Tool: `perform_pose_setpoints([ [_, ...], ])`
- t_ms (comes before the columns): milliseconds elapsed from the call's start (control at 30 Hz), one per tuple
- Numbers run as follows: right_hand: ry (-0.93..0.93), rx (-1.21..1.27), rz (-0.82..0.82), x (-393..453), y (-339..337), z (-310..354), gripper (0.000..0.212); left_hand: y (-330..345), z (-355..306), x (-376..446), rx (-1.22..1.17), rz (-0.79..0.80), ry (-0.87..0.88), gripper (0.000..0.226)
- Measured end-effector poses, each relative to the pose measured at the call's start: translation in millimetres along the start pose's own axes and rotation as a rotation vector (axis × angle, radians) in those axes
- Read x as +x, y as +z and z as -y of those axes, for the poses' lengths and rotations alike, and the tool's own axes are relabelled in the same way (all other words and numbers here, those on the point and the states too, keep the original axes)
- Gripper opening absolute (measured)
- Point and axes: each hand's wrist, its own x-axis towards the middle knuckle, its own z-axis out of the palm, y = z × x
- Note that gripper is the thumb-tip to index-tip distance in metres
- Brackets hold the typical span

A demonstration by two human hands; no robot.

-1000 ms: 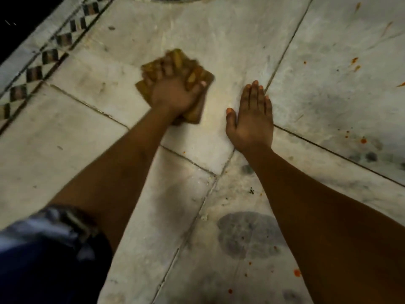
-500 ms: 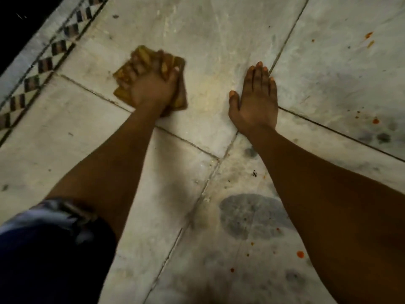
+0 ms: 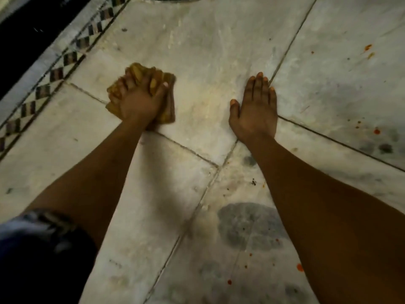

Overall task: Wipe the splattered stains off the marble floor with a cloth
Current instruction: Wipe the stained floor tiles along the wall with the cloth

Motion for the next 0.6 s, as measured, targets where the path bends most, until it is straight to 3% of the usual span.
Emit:
perform_pose_setpoints([
  [100, -0.007, 0.005, 0.008, -2.3, 0.5, 1.2, 0.065, 6.3, -49.2, 24.6, -0.026, 0.023, 0.016, 0.064],
  [233, 0.008, 0.036, -0.015, -1.3, -1.5, 0.7, 0.061, 22.0, -99.4, -8.1, 0.044, 0.039, 0.284, 0.06],
  [333, 0.032, 0.097, -0.024, -1.5, -4.9, 0.2, 0.059, 20.9, -78.9, -48.9, 0.094, 0.027, 0.469, 0.063],
  [467, 0.036, 0.065, 0.02, -1.4, -2.6, -0.2, 0.06, 1.6, 1.1, -50.5, 0.12, 0.077, 0.875, 0.065],
  [533, 0.037, 0.039, 0.05, -2.4, -3.1, -1.3, 0.062, -7.2, 24.4, -33.0, 0.113, 0.051, 0.769, 0.066],
  [600, 0.039, 0.058, 0.1, -1.3, -6.9, -1.9, 0.063, -8.0, 20.6, -16.3, 0.059, 0.025, 0.447, 0.066],
])
